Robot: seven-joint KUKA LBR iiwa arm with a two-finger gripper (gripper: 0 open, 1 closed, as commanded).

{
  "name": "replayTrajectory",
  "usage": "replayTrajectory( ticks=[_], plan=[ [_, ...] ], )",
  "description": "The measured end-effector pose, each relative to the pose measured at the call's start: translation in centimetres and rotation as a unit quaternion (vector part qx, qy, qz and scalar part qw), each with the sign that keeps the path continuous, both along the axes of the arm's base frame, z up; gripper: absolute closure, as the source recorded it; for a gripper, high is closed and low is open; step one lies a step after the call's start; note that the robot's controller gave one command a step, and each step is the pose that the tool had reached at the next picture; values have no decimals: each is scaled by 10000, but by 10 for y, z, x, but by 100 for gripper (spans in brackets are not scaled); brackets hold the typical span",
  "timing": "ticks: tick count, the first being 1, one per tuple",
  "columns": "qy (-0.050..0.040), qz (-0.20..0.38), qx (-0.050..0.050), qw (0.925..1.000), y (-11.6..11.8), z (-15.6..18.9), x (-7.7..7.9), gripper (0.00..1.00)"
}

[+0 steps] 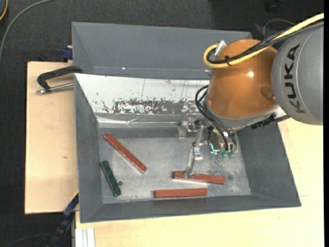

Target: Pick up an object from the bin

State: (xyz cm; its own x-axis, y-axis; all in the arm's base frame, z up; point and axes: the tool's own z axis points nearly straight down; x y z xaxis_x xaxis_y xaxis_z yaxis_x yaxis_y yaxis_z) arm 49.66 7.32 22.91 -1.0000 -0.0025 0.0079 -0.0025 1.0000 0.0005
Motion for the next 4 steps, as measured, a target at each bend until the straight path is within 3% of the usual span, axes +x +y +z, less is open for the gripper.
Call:
replayTrajectory(
  ticks=[1, 2, 3, 4],
  plan=[
    [-8, 855, 0, 9963, -48, -151, 23, 0],
    [-31, 803, 3, 9968, -65, -159, 27, 0],
    [-39, 808, 9, 9967, -64, -159, 27, 100],
    [-78, 654, 2, 9978, -83, -4, 49, 100]
  ],
)
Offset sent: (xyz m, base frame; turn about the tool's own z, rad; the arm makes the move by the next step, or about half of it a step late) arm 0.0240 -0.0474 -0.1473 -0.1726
